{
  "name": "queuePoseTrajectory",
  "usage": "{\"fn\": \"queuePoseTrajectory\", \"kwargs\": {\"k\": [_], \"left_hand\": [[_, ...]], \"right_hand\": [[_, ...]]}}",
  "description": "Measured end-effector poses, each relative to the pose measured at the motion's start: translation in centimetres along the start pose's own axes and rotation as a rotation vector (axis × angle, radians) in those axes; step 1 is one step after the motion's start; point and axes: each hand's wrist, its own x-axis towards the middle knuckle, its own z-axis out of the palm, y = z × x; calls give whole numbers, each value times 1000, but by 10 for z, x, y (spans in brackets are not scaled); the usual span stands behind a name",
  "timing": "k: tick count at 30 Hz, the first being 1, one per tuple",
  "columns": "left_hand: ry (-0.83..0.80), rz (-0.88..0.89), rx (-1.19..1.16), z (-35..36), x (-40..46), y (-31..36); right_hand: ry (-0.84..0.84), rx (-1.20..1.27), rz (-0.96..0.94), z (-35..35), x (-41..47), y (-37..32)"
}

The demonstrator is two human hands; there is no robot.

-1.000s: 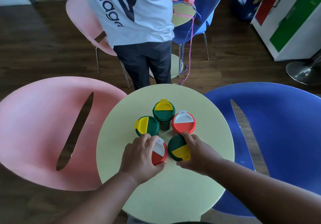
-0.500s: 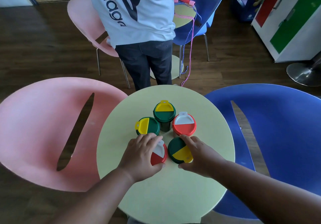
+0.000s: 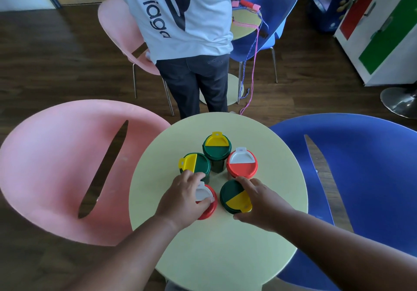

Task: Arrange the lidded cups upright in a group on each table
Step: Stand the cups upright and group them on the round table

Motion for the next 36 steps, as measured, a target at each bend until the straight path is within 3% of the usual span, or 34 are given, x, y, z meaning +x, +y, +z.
{"fn": "queuePoseTrajectory", "kwargs": {"k": [7, 18, 27, 32, 36], "left_hand": [[40, -51, 51, -5, 6, -6], [-46, -395, -170, -3, -8, -2], [-113, -749, -752, 1, -11, 5], [-110, -593, -398, 5, -9, 0], [-107, -605, -475, 6, -6, 1]], "right_hand": [[-5, 6, -7, 0, 0, 1], [5, 20, 12, 1, 0, 7], [10, 48, 11, 2, -1, 10], [-8, 58, 31, 4, -1, 6], [-9, 77, 47, 3, -2, 5]]}}
